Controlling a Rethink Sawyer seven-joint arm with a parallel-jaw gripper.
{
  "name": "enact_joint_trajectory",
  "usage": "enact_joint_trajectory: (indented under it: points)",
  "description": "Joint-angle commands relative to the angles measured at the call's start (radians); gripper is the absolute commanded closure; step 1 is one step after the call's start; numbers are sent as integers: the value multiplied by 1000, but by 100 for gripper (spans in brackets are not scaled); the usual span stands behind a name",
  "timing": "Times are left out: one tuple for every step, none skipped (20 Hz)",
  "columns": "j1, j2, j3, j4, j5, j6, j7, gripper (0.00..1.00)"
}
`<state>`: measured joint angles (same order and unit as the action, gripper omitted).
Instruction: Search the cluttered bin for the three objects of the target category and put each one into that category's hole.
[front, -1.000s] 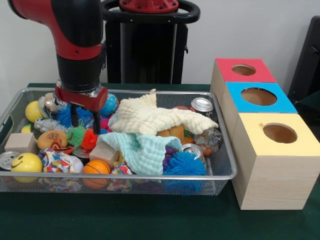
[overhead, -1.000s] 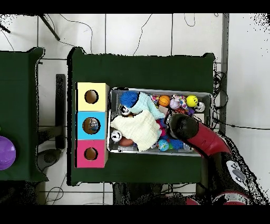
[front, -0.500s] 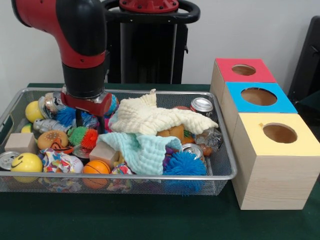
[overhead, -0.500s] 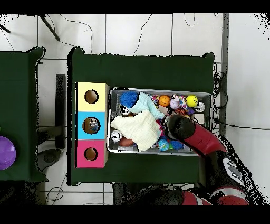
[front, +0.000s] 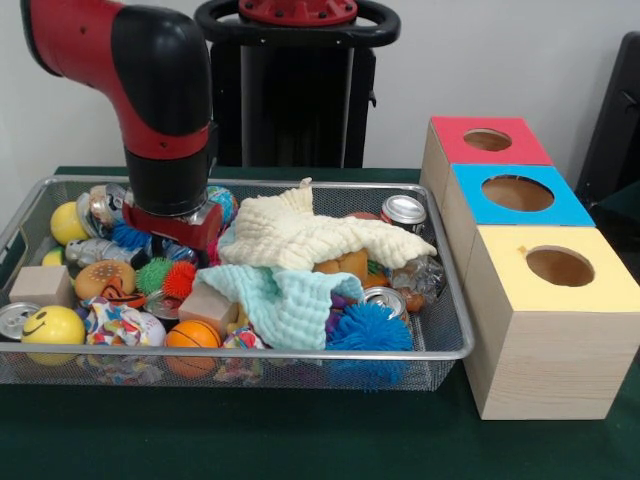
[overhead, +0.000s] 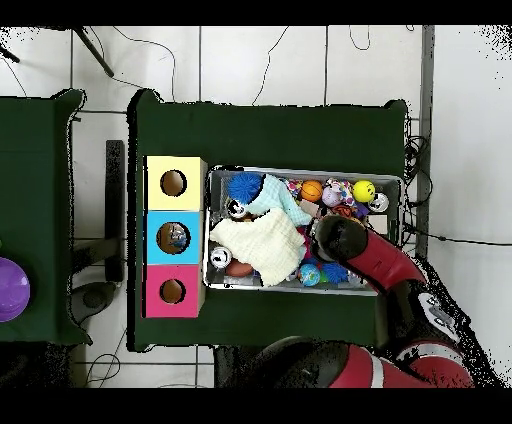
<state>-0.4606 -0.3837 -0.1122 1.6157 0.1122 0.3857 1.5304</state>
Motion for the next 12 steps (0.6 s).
enact_joint_trajectory:
  points:
    - [-33, 24, 78, -26, -4, 32, 109, 0]
    - [-34, -3, 77, -9, -1, 54, 109, 0]
    - [-32, -28, 72, 4, 2, 76, 111, 0]
    - [-30, -52, 67, 16, 5, 97, 114, 0]
    - [-25, -68, 62, 23, 8, 115, 118, 0]
    - [-24, -74, 61, 22, 6, 124, 114, 0]
    - [-25, -76, 61, 15, 7, 138, 113, 0]
    - [-23, -82, 60, 12, 8, 152, 114, 0]
    - [-17, -96, 54, 17, 10, 169, 119, 0]
    - [-10, -107, 50, 15, 13, 191, 124, 0]
    - [-2, -112, 42, -5, 17, 223, 132, 0]
    - [5, -119, 36, -10, 18, 240, 140, 0]
